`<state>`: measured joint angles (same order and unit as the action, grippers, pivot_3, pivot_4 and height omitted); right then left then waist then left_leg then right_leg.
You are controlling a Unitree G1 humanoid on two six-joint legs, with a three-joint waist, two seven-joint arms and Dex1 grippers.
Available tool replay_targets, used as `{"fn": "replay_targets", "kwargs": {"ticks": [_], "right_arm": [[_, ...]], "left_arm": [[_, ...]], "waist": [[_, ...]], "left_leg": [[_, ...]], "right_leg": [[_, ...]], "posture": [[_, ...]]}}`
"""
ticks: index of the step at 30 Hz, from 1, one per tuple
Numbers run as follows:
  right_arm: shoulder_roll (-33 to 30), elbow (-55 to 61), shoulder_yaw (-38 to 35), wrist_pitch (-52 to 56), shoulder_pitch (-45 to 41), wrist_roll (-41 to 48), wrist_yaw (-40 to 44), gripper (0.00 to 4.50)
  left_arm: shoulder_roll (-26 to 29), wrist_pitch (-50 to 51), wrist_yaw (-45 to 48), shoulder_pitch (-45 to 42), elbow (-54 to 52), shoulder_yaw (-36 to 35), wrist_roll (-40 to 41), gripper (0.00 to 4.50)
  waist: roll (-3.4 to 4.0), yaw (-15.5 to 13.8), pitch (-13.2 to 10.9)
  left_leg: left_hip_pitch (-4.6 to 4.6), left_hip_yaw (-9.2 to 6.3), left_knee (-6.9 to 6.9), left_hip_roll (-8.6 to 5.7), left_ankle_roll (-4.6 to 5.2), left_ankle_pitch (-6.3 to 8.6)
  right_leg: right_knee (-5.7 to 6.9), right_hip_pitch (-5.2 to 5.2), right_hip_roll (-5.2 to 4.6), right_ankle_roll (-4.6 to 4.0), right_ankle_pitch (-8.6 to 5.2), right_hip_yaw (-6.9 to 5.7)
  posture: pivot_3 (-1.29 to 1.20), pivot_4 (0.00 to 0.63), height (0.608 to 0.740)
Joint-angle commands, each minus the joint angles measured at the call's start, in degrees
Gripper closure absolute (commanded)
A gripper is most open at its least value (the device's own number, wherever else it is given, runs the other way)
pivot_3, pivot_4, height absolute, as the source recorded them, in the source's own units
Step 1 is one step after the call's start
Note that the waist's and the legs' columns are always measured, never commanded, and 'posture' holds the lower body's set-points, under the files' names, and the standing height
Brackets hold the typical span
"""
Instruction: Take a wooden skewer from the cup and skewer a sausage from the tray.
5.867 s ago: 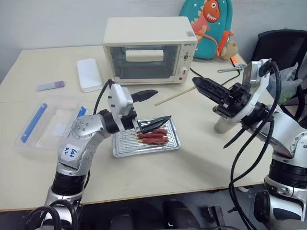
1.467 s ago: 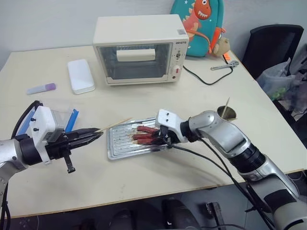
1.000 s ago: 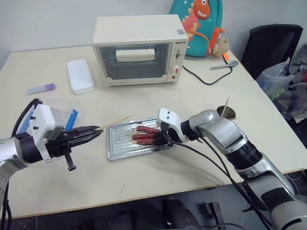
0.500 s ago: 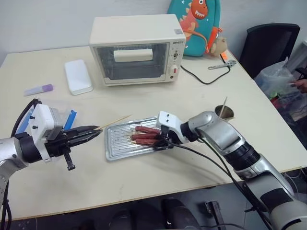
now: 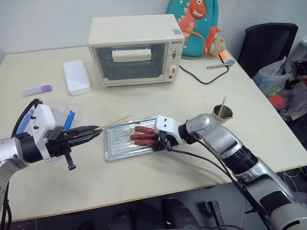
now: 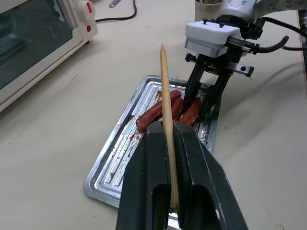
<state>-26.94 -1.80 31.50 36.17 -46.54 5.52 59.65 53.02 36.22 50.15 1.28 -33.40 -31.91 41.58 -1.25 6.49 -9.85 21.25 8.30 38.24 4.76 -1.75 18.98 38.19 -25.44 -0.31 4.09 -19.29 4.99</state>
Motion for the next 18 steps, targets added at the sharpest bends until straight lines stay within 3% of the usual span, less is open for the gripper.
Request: {"fn": "replay_targets", "kwargs": {"ticks": [1, 12, 16, 18], "right_arm": [[0.8, -0.1, 0.0, -0.9, 0.8, -1.1, 0.0, 3.31], [1.6, 0.3, -0.4, -0.7, 1.4, -1.5, 0.4, 3.31], [1.7, 0.5, -0.5, -0.6, 1.5, -1.6, 0.5, 4.02], [1.6, 0.8, -0.7, -0.3, 1.5, -1.5, 0.7, 4.02]], "left_arm": [[0.7, -1.0, -0.3, -0.8, -0.8, -0.3, 0.0, 4.5], [0.7, -0.9, -0.3, -1.5, -0.5, 0.2, -0.2, 4.5], [0.6, -0.8, -0.4, -1.6, -0.6, 0.3, -0.1, 4.5], [0.6, -0.9, -0.4, -1.7, -0.5, 0.4, -0.1, 4.5]], "waist": [[0.0, 0.0, 0.0], [-0.02, 0.1, 0.0], [-0.02, 0.1, 0.0], [-0.03, 0.1, 0.0]], "left_leg": [[-0.01, 0.01, 0.0, 0.0, 0.0, 0.0], [-0.06, 0.02, 0.03, 0.0, -0.01, 0.0], [-0.08, 0.02, 0.04, 0.0, -0.01, -0.01], [-0.08, 0.01, 0.05, 0.0, -0.02, -0.01]], "right_leg": [[0.01, 0.0, 0.0, 0.0, 0.0, 0.0], [0.15, 0.0, 0.0, -0.05, -0.03, 0.0], [0.2, 0.0, 0.0, -0.08, -0.05, 0.0], [0.23, 0.0, 0.0, -0.09, -0.05, 0.0]], "posture": [[0.0, 0.15, 0.74], [0.0, 0.15, 0.74], [0.0, 0.15, 0.74], [0.0, 0.15, 0.74]]}}
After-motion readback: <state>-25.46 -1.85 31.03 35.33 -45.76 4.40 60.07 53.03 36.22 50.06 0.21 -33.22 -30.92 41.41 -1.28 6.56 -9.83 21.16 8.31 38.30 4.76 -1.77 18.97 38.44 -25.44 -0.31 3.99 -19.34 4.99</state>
